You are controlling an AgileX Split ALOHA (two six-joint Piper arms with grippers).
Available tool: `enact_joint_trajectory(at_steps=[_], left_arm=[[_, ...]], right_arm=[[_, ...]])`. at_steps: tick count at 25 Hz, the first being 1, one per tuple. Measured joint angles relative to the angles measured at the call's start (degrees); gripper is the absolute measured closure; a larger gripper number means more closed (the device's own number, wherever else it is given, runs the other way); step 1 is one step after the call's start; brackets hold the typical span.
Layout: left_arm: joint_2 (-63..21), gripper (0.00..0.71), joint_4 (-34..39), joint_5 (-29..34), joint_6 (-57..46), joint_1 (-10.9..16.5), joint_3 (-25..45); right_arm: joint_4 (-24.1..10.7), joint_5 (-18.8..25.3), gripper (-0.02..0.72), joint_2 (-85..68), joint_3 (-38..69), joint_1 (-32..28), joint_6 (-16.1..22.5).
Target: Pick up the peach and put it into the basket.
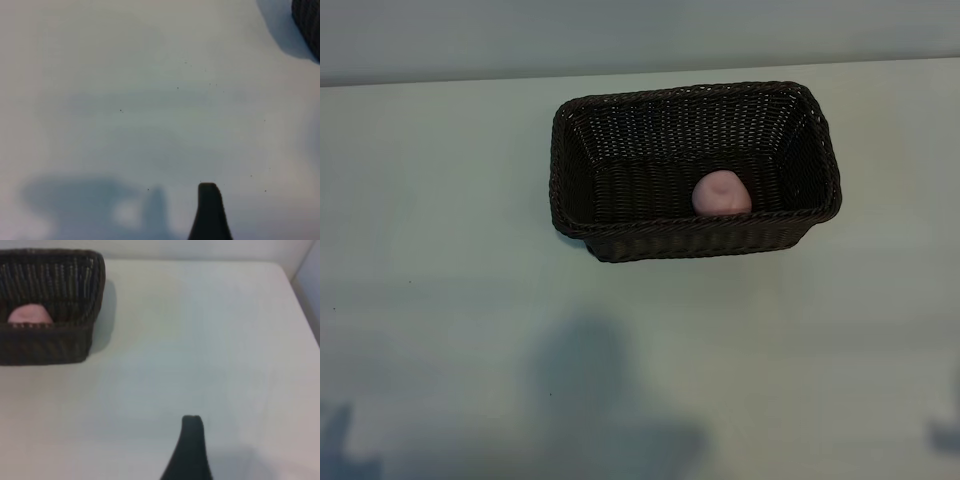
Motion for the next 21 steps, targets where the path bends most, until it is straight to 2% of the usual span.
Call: enact_joint_trajectory(at_steps=[7, 21], left_arm=[[0.0, 0.179, 0.0, 0.0, 0.0, 0.0, 0.0], [0.0, 0.179, 0.0, 0.0, 0.0, 0.0, 0.0]], right_arm=[[0.1, -0.8, 0.108, 0.0, 5.3, 0.0, 0.0], [0.1, -0.9, 0.108, 0.0, 5.3, 0.0, -0.1]])
